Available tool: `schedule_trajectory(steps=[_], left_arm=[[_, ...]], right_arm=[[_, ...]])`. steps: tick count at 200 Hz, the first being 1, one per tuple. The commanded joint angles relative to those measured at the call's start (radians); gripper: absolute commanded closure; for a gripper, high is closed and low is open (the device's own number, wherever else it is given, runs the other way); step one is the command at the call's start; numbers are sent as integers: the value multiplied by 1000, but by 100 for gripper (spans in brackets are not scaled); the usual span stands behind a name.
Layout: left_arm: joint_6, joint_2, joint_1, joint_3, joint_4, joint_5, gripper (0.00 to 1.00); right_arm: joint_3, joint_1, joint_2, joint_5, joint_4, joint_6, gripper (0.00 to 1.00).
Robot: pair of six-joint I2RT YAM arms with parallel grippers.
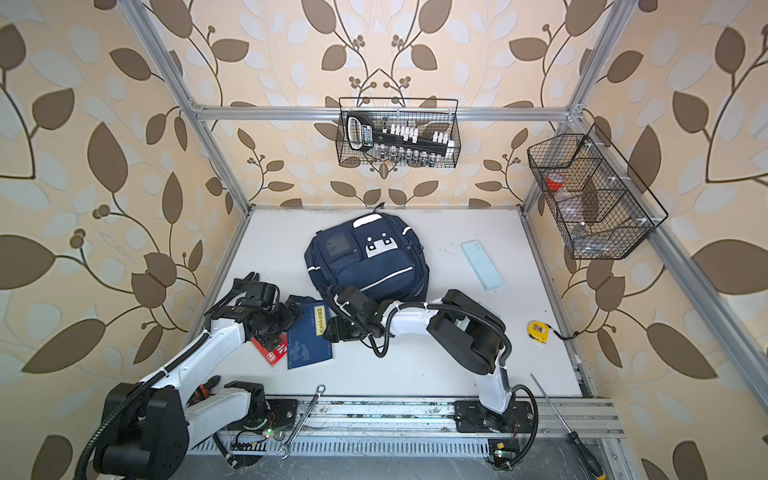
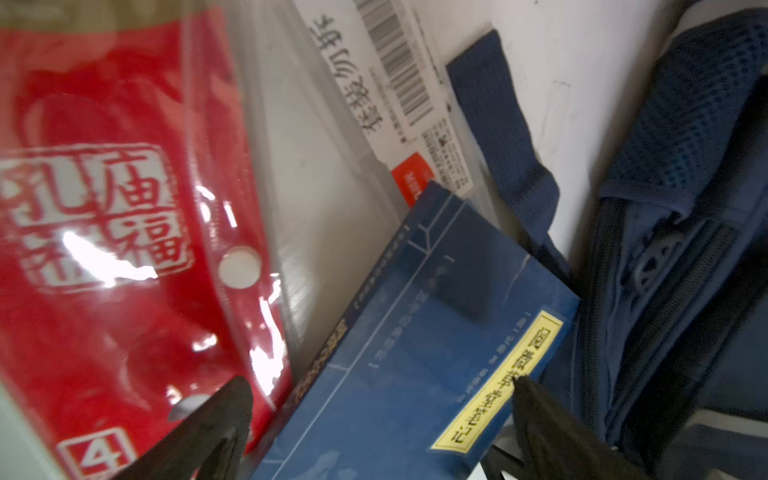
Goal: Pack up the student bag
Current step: 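Release the book and move both grippers to the blue book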
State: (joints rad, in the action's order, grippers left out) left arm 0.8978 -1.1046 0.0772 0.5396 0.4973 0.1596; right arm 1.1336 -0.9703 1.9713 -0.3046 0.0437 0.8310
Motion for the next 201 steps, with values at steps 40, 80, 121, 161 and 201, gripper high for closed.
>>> schedule_trajectory(steps=[40, 80, 121, 161, 201], left_arm=[[64, -23, -4, -61, -214, 186, 15], [102, 30, -4, -129, -350, 287, 25], [127, 89, -4, -165, -409, 334, 37], [136, 188, -4, -144, -392, 347, 34], [94, 169, -4, -118, -285, 311, 21]], right_arm=[[66, 8, 91, -24, 24, 14, 52], [100, 15, 122, -16, -7, 25, 62], [71, 37, 107, -27, 0, 39, 68], [45, 50, 61, -60, 44, 55, 81], [14, 50, 1, -108, 117, 82, 100]])
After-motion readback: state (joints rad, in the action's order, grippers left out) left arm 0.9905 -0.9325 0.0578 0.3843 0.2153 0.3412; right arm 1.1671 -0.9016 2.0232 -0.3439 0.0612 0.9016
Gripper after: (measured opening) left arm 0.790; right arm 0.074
